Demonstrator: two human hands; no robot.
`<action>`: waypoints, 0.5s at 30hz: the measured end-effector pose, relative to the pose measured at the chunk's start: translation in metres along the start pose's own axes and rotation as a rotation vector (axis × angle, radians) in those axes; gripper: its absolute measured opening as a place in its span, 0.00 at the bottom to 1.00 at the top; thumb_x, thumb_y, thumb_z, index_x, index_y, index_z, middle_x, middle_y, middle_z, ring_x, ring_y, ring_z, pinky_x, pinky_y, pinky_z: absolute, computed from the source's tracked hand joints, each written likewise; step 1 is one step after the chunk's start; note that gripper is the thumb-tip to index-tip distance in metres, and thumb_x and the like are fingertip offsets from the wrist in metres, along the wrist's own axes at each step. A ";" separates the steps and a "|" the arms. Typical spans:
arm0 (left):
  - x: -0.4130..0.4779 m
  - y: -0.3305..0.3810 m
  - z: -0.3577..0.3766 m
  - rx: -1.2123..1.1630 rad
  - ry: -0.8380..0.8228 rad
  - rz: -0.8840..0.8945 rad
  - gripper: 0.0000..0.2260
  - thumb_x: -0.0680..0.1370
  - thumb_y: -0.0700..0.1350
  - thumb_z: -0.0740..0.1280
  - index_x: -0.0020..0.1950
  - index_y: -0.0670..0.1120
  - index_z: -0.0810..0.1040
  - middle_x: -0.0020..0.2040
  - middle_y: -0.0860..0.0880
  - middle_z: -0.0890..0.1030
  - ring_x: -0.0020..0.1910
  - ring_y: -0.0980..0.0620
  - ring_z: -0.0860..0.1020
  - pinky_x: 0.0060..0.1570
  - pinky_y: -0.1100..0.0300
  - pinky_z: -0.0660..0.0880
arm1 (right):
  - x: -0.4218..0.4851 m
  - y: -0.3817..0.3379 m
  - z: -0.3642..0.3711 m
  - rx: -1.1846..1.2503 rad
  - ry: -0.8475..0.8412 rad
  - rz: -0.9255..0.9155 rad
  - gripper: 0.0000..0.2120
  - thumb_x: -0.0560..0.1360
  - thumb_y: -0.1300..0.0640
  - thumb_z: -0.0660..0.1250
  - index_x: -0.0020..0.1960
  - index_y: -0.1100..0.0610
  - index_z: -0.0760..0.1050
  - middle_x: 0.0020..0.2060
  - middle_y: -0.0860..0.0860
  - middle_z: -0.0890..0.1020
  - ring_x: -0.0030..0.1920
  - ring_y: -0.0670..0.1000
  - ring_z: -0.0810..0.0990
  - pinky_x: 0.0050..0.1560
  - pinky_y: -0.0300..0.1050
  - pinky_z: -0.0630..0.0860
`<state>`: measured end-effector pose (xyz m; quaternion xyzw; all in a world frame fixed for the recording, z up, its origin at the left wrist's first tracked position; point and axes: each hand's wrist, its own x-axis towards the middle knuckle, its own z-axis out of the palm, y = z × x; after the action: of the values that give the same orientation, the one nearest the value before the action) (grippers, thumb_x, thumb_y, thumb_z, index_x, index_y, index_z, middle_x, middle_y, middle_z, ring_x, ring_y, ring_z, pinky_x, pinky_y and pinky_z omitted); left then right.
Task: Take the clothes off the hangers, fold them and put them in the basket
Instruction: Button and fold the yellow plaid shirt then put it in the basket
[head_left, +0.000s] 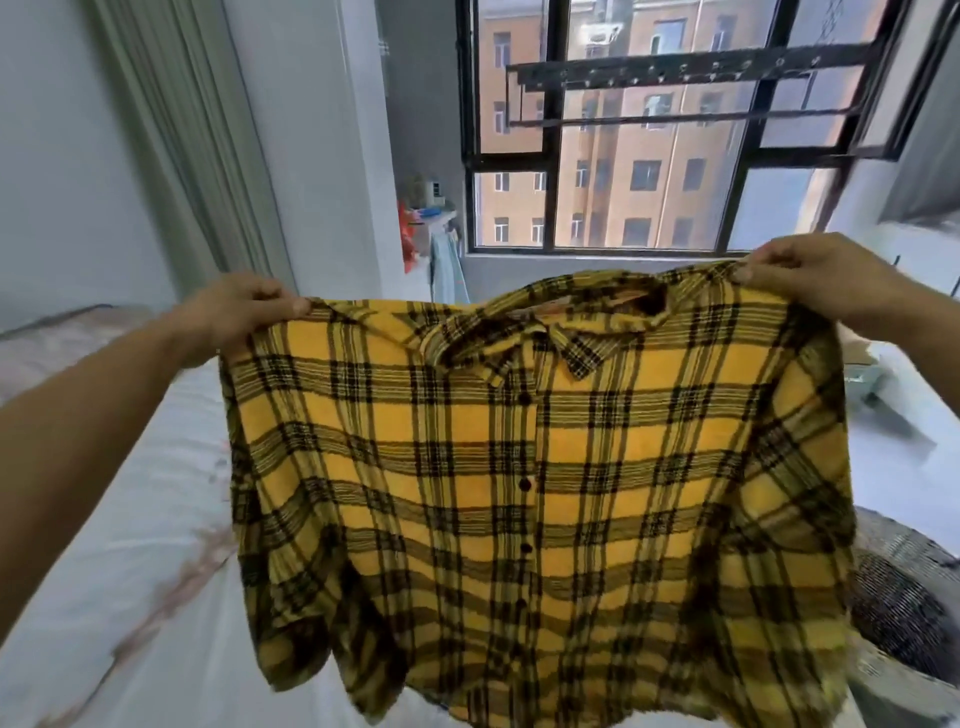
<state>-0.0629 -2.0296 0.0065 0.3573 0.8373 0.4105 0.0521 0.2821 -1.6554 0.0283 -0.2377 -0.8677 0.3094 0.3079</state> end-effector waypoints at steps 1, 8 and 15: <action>0.005 -0.003 0.000 -0.005 -0.014 -0.020 0.15 0.75 0.50 0.67 0.52 0.40 0.80 0.50 0.33 0.79 0.45 0.42 0.76 0.47 0.52 0.69 | 0.003 0.000 -0.001 0.061 -0.045 0.053 0.09 0.71 0.51 0.70 0.44 0.56 0.78 0.38 0.53 0.80 0.41 0.53 0.77 0.41 0.41 0.71; 0.077 -0.036 0.032 -0.107 -0.198 -0.174 0.12 0.71 0.52 0.67 0.41 0.44 0.82 0.43 0.39 0.80 0.45 0.42 0.77 0.44 0.54 0.73 | 0.045 0.048 0.022 0.331 -0.389 0.390 0.45 0.43 0.38 0.82 0.51 0.65 0.77 0.46 0.59 0.83 0.44 0.55 0.83 0.42 0.42 0.81; 0.189 -0.070 0.083 -0.125 -0.227 -0.260 0.10 0.76 0.46 0.67 0.44 0.39 0.80 0.45 0.38 0.81 0.43 0.42 0.79 0.47 0.53 0.75 | 0.121 0.089 0.079 0.415 -0.214 0.597 0.28 0.58 0.47 0.79 0.50 0.64 0.78 0.50 0.59 0.82 0.43 0.56 0.82 0.42 0.46 0.81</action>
<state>-0.2094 -1.8830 -0.0601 0.2861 0.8381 0.4086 0.2211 0.1643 -1.5512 -0.0349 -0.3787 -0.7065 0.5778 0.1534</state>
